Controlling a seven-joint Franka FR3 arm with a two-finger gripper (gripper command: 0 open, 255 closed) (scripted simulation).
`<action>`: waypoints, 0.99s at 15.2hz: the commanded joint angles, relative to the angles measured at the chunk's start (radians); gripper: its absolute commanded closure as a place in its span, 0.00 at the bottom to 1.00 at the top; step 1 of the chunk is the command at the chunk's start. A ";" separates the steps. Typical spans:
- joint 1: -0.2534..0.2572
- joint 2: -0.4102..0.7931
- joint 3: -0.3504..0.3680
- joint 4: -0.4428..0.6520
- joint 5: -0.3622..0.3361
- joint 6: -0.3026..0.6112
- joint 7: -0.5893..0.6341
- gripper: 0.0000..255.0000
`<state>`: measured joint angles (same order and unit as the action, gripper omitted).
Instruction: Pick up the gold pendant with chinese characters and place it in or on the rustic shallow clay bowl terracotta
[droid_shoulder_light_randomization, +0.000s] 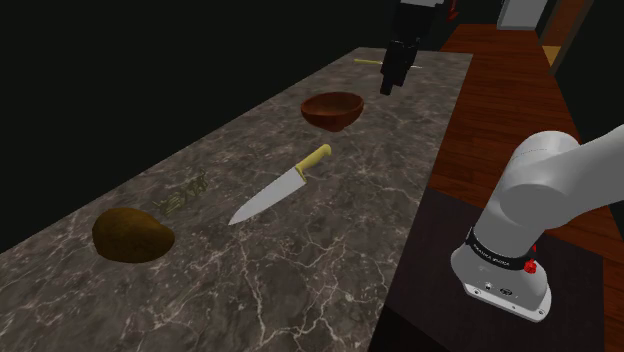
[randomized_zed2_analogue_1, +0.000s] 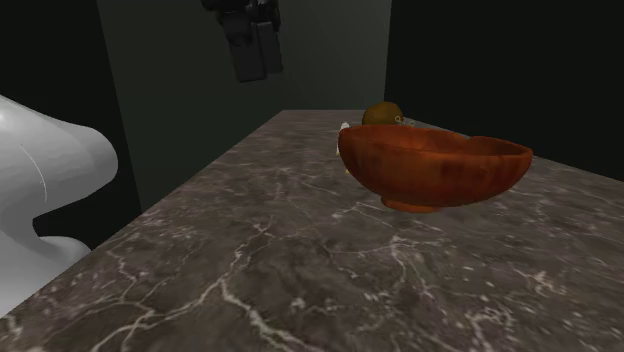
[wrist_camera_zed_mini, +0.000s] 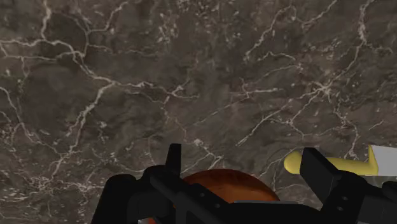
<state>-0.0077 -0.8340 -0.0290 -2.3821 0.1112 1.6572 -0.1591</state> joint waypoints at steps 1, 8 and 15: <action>0.000 0.000 0.000 0.000 0.000 0.000 0.000 0.00; 0.059 0.159 0.107 0.058 0.093 0.112 0.093 0.00; 0.103 0.347 0.207 0.169 0.152 0.210 0.179 0.00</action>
<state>0.0895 -0.5119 0.1653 -2.2283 0.2564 1.8546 0.0087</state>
